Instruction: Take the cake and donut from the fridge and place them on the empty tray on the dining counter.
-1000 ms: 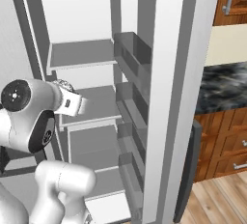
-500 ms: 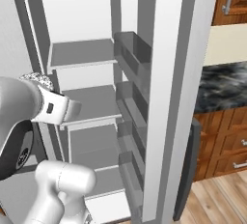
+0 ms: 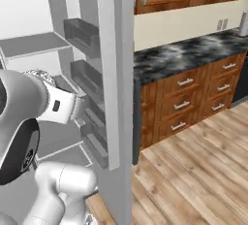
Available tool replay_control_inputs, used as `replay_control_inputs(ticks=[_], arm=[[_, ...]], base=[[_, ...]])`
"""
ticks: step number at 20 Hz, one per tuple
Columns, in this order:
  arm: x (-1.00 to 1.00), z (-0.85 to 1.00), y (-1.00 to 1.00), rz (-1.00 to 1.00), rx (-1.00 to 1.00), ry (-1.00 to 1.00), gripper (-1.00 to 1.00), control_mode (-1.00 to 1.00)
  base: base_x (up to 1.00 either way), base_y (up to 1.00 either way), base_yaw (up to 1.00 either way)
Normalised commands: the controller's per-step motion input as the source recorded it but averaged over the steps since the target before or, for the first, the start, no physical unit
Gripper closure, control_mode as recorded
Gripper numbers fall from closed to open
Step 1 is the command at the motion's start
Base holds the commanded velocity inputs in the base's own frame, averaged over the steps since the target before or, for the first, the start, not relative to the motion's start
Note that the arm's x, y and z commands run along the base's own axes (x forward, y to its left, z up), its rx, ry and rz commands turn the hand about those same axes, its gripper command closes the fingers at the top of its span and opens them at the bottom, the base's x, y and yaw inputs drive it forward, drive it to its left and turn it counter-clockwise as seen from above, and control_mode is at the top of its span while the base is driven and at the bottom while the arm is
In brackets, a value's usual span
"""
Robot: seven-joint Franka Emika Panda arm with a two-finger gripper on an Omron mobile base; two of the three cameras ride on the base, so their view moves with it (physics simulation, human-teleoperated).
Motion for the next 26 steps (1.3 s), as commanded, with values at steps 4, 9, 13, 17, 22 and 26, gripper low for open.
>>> replay_control_inputs(ticks=[4,9,13,17,22,26], arm=[[0.0,0.0,0.0,0.0,0.0,0.0,1.0,1.0],[0.0,0.0,0.0,0.0,0.0,0.0,1.0,1.0],[0.0,0.0,0.0,0.0,0.0,0.0,1.0,1.0],[0.0,0.0,0.0,0.0,0.0,0.0,1.0,1.0],[0.0,0.0,0.0,0.0,0.0,0.0,1.0,1.0],[0.0,0.0,0.0,0.0,0.0,0.0,1.0,1.0]], base=[[0.0,0.0,-1.0],[0.0,0.0,-1.0],[0.29,-0.5,-0.77],[1.0,-1.0,0.03],[1.0,-0.95,0.09],[1.0,-0.2,0.0]])
